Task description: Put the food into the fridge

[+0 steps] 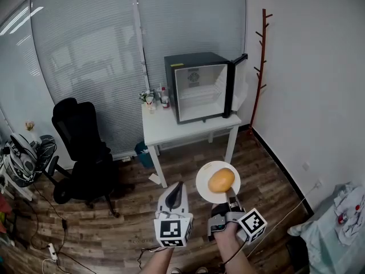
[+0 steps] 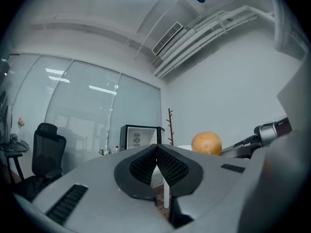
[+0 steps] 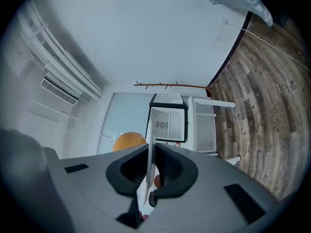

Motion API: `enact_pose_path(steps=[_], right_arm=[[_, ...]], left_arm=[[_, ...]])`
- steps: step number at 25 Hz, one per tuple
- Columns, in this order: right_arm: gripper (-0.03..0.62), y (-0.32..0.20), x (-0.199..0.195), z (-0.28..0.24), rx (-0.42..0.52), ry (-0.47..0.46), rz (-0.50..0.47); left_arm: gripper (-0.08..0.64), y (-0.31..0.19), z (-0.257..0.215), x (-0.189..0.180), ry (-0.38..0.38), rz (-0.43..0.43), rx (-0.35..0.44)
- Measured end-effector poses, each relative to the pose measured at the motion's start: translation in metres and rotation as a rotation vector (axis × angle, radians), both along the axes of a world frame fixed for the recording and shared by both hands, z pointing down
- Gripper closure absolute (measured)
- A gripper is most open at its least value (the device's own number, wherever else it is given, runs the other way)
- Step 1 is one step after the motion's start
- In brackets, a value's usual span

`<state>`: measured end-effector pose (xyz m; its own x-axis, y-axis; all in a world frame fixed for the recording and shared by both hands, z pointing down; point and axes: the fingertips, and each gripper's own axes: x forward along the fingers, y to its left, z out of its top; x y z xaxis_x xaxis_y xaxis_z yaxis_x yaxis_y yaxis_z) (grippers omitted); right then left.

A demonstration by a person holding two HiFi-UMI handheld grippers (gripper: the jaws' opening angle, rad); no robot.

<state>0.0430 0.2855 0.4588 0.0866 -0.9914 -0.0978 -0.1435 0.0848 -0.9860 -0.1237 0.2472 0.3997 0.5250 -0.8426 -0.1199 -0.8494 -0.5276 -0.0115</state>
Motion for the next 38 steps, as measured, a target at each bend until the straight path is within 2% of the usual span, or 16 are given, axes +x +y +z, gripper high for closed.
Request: enact_pose_path(steps=[7,14,21,30,38], right_arm=[[0.552,-0.011,0.028,0.002,-0.004,-0.011,-0.008],[0.551,-0.057,0.043,0.006,-0.009,0.002,-0.014],[0.551,-0.139,0.057,0.012,-0.031,0.024,0.0],[0.551,-0.274,0.047,0.001,-0.055,0.043,0.005],[0.551,-0.347,0.052,-0.01,-0.042,0.042,0.025]], left_arm=[[0.534,-0.01,0.003,0.031,-0.011,-0.019,-0.008],[0.534,-0.057,0.009,0.048,-0.01,-0.012,-0.009],[0.534,-0.144,0.021,0.06,0.012,0.001,-0.031],[0.534,-0.278,0.007,0.055,0.031,0.021,-0.022],[0.534,-0.355,0.0,0.055,0.043,0.025,-0.014]])
